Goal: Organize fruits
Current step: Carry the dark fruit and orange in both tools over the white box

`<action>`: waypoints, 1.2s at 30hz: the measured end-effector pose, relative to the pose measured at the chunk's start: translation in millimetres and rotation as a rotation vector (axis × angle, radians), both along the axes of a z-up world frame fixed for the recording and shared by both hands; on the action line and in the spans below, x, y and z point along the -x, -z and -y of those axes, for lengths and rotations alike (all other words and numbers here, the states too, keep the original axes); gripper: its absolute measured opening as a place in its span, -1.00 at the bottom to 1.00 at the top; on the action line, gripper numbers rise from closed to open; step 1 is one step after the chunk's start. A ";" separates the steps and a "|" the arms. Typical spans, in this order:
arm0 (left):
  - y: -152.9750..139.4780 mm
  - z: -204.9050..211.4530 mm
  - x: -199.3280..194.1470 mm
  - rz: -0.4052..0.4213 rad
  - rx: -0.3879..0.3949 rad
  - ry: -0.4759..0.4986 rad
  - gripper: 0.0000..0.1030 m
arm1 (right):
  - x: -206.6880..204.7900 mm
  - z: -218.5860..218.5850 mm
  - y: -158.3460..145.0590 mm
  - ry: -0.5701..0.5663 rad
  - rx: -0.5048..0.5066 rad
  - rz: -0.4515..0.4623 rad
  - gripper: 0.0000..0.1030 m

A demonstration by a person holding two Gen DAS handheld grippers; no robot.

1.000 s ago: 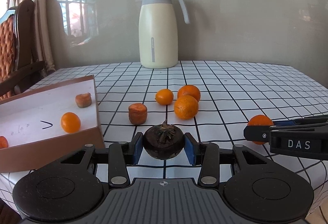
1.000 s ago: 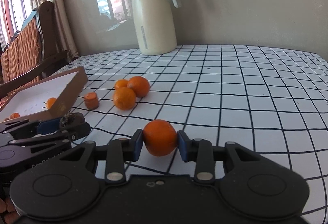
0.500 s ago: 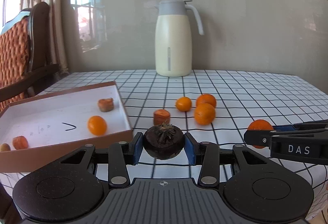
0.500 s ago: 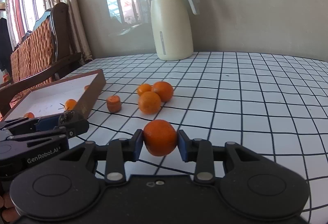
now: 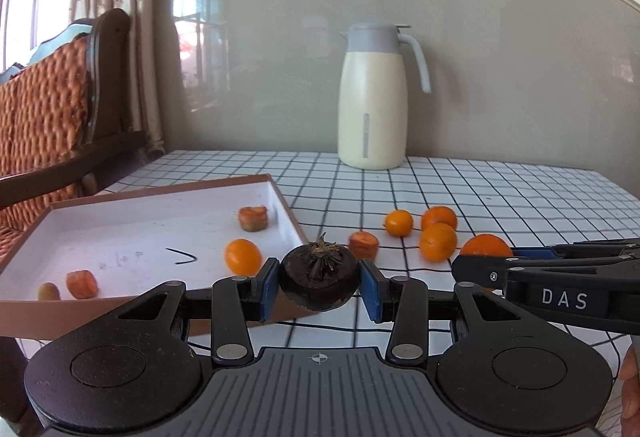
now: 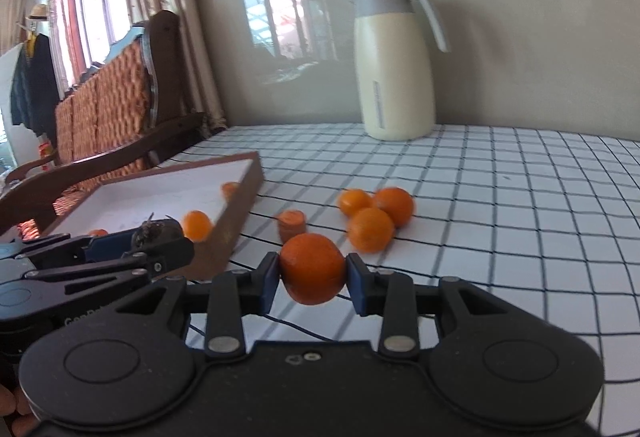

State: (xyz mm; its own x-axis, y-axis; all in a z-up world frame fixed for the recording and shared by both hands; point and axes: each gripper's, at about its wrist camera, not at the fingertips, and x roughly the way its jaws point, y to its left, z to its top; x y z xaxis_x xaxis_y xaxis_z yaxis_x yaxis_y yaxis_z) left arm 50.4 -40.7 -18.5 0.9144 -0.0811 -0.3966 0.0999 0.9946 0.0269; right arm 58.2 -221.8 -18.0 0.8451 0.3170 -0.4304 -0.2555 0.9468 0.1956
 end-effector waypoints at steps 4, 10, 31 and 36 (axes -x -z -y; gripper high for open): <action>-3.4 -14.6 -0.5 0.011 0.016 -0.035 -0.17 | -1.9 -11.6 -5.5 -0.028 -0.011 0.032 -0.47; -7.0 -37.1 -1.5 0.027 0.033 -0.092 -0.17 | -8.0 -30.2 -11.2 -0.061 -0.025 0.065 -0.47; -6.2 -107.4 -2.8 0.053 0.059 -0.289 -0.17 | -25.9 -87.7 -17.4 -0.143 -0.045 0.121 -0.47; -4.8 -121.7 -4.0 0.052 0.063 -0.325 -0.17 | -31.4 -96.4 -16.1 -0.151 -0.052 0.119 -0.47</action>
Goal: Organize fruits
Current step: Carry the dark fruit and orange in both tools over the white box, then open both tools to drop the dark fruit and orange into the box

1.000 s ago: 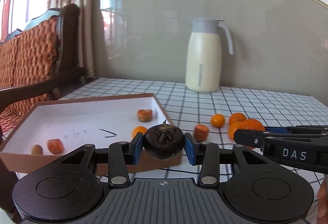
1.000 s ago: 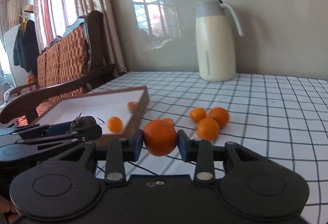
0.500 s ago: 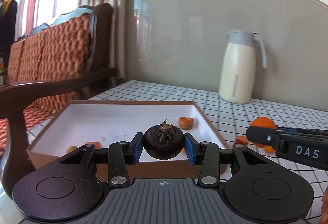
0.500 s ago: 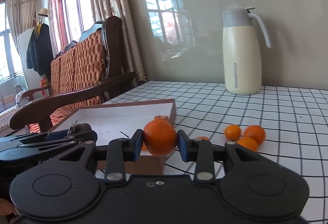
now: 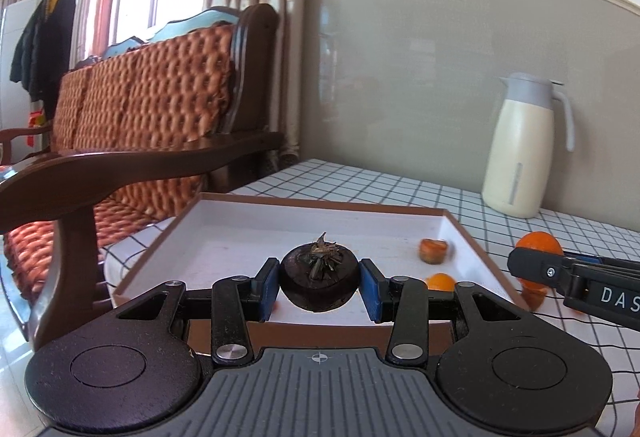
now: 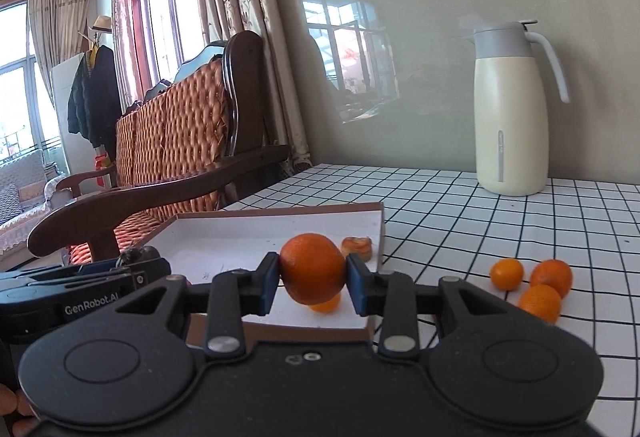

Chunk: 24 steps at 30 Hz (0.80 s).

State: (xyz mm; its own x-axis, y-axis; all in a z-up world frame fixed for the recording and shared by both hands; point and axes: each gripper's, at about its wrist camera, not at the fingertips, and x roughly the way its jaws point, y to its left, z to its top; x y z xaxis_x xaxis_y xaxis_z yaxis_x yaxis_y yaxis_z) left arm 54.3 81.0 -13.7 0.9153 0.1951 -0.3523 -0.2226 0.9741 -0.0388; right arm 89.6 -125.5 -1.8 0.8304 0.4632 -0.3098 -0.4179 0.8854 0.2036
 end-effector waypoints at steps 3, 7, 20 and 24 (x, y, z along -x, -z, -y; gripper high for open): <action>0.4 -7.2 -0.6 0.003 0.000 -0.018 -0.17 | -3.2 -5.2 1.0 -0.005 -0.002 -0.001 -0.47; 1.0 -17.9 -0.9 0.005 0.003 -0.044 -0.17 | -7.0 -11.6 1.8 -0.008 -0.007 0.000 -0.47; -0.6 -45.3 -13.8 0.017 -0.002 -0.119 -0.17 | -26.0 -26.0 4.0 0.012 -0.031 -0.005 -0.46; 2.4 -53.8 -21.0 0.006 0.000 -0.138 -0.17 | -32.9 -29.3 3.6 0.019 -0.036 -0.003 -0.46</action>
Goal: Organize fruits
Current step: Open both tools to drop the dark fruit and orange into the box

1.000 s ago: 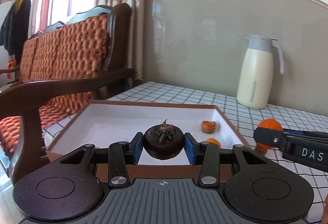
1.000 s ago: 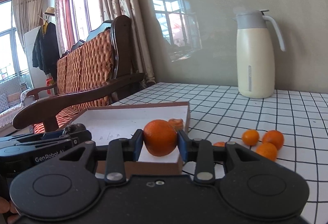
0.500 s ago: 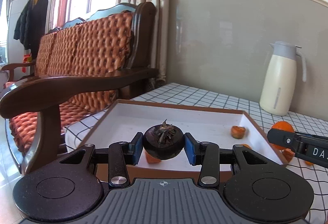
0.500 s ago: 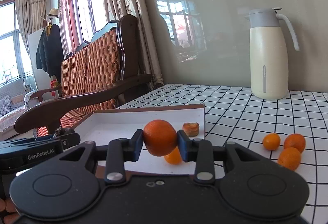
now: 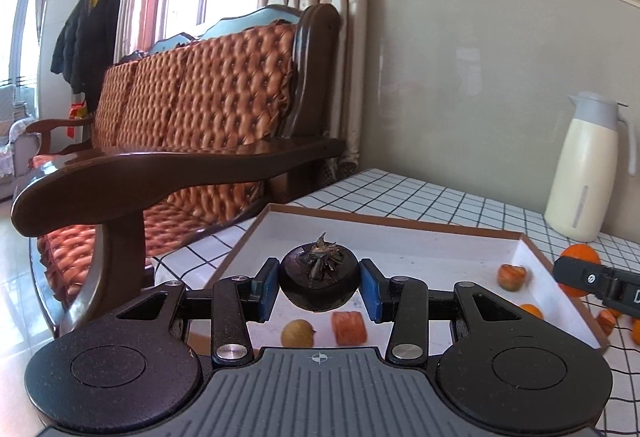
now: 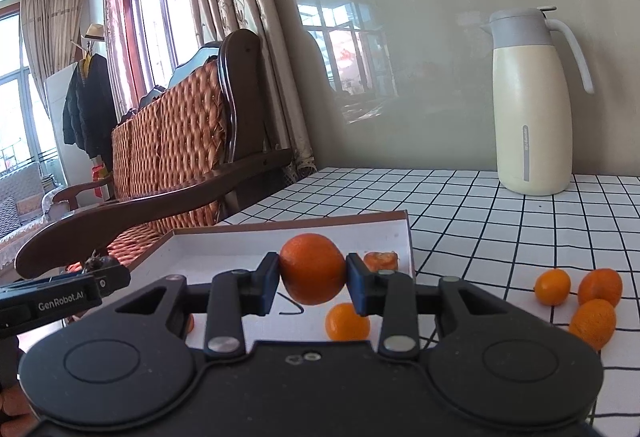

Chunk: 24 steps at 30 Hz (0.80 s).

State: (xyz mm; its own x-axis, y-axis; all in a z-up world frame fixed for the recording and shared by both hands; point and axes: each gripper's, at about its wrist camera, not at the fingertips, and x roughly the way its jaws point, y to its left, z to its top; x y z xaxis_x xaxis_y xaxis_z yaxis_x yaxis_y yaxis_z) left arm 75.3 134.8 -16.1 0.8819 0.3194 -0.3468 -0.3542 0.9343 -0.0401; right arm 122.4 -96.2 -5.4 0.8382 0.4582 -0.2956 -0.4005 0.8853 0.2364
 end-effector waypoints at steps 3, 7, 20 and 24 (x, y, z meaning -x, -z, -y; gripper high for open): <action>0.0 -3.4 -3.8 0.001 -0.014 -0.006 -0.17 | -4.3 -3.8 -1.0 0.002 0.003 0.008 -0.46; -0.5 -9.5 -11.1 -0.004 -0.015 -0.012 -0.16 | -11.1 -9.2 -1.2 0.004 0.004 0.010 -0.46; 7.3 -27.7 -51.2 -0.055 0.015 -0.059 0.58 | -29.7 -11.7 4.8 0.141 0.029 0.041 0.88; -9.0 -18.1 -35.8 0.047 -0.021 -0.074 1.00 | -16.5 2.5 -8.4 0.140 -0.034 0.117 0.88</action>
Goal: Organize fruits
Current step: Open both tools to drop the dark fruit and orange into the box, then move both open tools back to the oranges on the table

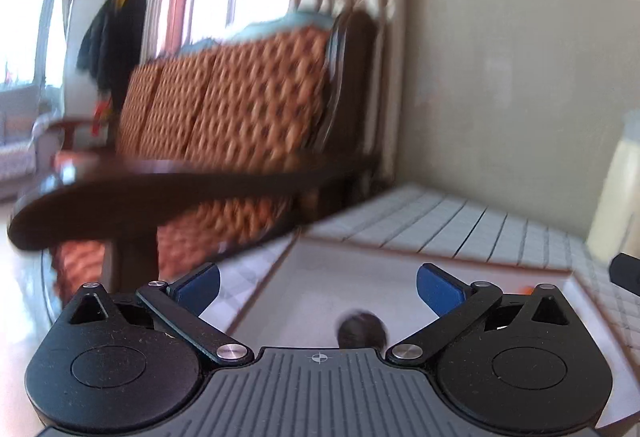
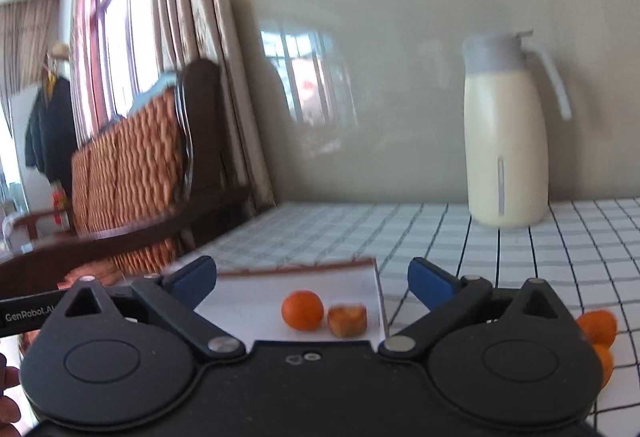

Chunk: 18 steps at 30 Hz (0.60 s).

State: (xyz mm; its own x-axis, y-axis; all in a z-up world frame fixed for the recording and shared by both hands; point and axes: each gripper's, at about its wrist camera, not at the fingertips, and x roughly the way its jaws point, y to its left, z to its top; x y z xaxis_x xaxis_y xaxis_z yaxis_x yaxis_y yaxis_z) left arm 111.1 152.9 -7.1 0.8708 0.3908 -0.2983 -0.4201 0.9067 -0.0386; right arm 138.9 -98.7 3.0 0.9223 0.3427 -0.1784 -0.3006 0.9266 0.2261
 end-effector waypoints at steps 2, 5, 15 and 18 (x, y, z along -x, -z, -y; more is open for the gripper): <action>-7.5 6.2 6.1 0.025 -0.034 0.006 1.00 | 2.5 7.5 -4.2 -0.020 -0.039 0.012 0.88; -13.0 9.5 13.8 0.040 -0.044 0.010 1.00 | 4.4 16.1 -7.9 -0.037 -0.089 0.018 0.88; -17.3 13.8 21.4 0.013 -0.051 0.025 1.00 | 9.8 23.6 -8.5 -0.047 -0.104 0.008 0.88; -16.6 15.6 21.6 0.011 -0.052 0.026 1.00 | 13.0 23.9 -9.6 -0.047 -0.094 0.019 0.88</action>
State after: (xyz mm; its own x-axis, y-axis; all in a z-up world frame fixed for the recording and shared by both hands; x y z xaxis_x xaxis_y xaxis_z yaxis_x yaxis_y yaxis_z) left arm 89.5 137.3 9.6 0.8840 0.3825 -0.2688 -0.3959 0.9183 0.0049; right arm 125.9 -122.6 12.6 0.9080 0.3998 -0.1255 -0.3480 0.8863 0.3054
